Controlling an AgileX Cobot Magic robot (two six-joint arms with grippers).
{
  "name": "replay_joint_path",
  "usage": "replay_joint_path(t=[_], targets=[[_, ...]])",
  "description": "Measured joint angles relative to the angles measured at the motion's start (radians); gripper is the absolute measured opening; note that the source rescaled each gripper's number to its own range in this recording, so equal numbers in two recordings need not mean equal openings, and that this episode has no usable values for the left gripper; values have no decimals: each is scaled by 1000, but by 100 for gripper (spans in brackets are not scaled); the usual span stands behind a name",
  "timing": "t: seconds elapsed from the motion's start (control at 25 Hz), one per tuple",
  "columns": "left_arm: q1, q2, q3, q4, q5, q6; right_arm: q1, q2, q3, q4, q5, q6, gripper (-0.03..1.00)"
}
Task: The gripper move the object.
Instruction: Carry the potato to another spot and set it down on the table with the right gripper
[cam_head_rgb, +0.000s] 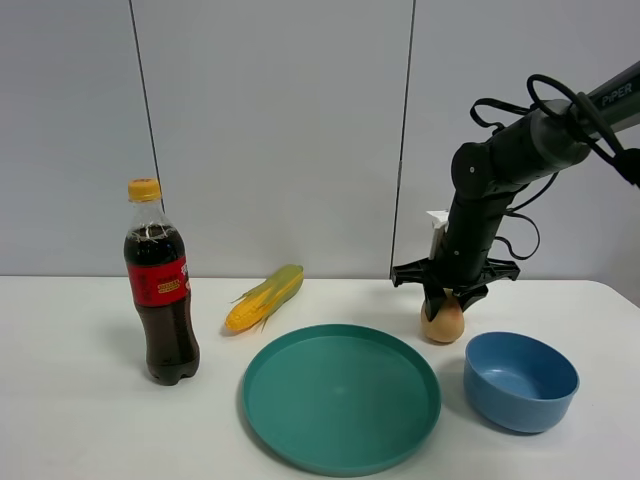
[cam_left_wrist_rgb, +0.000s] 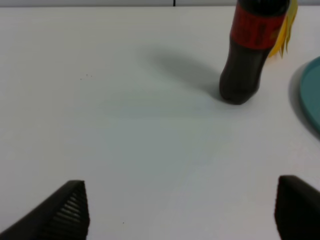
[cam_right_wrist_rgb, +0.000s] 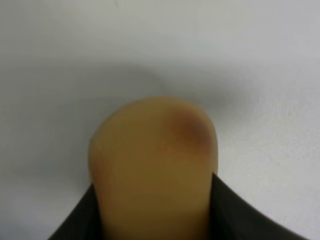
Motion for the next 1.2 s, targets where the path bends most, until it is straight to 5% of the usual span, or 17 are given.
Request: replay_joint_path(t=[0.32,0.64,0.88,1.2], targets=[[0,0,0,0,0,1,1,-116,-141,43,119,-75,0],[0,0,0,0,0,1,70,-214,-492,428,337,-505,0],[0,0,0,0,0,1,282,-217,-672,550,429,-755,0],[0,0,0,0,0,1,601,-188,-680,418,513,-917,0]])
